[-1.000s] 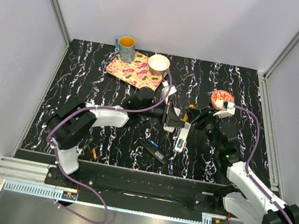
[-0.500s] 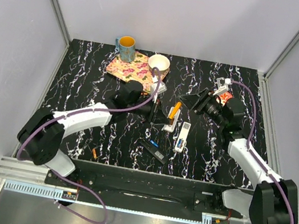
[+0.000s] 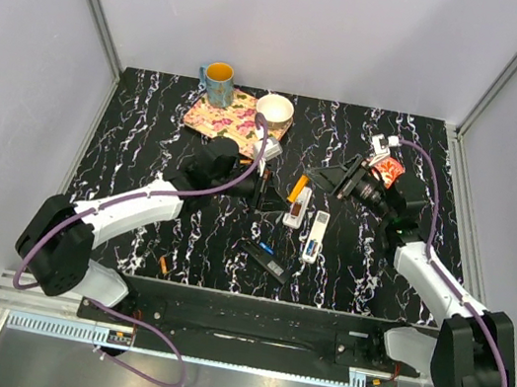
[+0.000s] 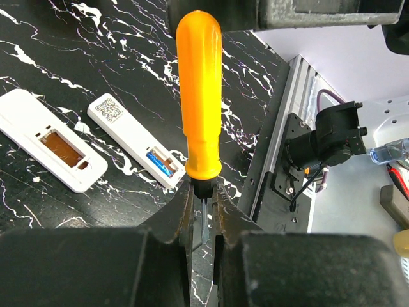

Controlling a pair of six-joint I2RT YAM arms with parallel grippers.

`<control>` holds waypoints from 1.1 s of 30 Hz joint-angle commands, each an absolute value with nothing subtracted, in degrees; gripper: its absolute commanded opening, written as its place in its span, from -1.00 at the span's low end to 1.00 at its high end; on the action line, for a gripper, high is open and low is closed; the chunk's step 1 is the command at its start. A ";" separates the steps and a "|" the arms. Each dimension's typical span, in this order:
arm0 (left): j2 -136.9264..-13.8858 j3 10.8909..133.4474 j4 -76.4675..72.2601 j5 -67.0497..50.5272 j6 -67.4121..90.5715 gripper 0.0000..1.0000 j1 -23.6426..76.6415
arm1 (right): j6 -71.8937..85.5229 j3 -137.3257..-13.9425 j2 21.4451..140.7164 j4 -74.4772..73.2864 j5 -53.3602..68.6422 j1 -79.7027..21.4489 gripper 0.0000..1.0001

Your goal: Unload the batteries from the remote control

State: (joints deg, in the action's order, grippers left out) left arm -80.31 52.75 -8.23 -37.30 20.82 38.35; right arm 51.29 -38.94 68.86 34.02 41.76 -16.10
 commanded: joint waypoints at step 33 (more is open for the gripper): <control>-79.80 55.02 -9.93 -38.67 21.71 -1.00 38.23 | 54.40 -40.52 76.55 38.58 50.27 -16.44 -0.72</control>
State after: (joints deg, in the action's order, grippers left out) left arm -80.36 52.77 -7.44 -37.45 22.06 38.24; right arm 54.30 -38.48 75.96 36.71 48.58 -16.12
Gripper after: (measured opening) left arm 0.131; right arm 0.274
